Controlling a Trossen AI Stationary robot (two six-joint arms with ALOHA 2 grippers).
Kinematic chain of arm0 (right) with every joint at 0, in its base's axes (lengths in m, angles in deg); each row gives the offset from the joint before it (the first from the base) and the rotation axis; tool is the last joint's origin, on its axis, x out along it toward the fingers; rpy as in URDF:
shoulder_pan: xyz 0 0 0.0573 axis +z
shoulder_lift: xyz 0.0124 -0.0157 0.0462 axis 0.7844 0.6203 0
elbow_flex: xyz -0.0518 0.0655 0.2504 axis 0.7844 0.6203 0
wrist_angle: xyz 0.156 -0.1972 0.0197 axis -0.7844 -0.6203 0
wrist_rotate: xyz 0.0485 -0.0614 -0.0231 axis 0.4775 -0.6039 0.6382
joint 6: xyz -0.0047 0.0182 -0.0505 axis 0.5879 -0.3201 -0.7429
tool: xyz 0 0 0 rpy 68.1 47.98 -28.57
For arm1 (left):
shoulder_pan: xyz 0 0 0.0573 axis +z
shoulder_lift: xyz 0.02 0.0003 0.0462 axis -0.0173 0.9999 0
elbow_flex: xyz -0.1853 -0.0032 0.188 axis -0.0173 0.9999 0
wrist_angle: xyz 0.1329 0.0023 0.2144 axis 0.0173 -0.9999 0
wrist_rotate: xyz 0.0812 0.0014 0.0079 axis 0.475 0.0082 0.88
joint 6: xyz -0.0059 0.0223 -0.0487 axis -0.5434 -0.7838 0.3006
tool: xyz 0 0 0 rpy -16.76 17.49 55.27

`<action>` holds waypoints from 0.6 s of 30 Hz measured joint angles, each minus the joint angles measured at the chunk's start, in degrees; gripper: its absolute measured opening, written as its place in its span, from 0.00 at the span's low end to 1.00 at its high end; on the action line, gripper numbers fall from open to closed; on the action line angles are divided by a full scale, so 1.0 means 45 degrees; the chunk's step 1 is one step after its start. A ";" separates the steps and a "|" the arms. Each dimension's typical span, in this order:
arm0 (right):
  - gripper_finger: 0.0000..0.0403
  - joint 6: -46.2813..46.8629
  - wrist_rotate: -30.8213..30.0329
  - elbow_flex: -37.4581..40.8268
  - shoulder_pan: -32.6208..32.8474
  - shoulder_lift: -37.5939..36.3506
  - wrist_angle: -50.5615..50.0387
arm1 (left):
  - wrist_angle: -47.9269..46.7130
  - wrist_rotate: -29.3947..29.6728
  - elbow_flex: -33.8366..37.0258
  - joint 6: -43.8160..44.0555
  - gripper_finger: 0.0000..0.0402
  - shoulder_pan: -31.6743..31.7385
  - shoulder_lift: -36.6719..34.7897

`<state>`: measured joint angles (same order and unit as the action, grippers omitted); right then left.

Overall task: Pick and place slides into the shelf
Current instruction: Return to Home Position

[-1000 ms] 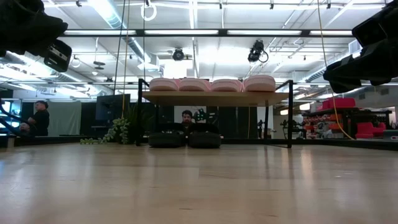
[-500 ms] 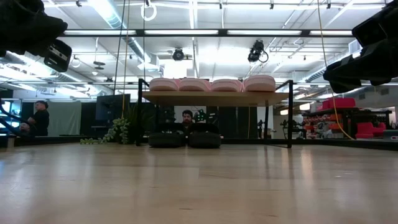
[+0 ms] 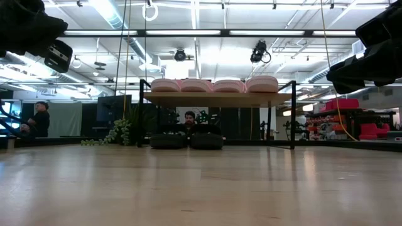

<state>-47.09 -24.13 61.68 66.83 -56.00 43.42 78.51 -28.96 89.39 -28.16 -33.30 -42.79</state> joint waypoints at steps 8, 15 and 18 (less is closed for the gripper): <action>0.27 -0.0002 0.0002 0.0000 0.0002 -0.0005 0.0005 | 0.0003 -0.0004 0.0000 0.0000 0.07 -0.0001 -0.0001; 0.27 -0.0003 0.0003 0.0000 -0.0001 -0.0005 0.0005 | 0.0002 -0.0004 0.0000 0.0002 0.09 -0.0001 -0.0001; 0.27 0.0000 0.0000 0.0000 0.0003 -0.0002 0.0005 | 0.0003 0.0000 0.0000 0.0010 0.08 -0.0001 -0.0001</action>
<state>-47.09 -24.13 61.68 66.84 -56.01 43.44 78.53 -28.96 89.39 -28.11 -33.31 -42.80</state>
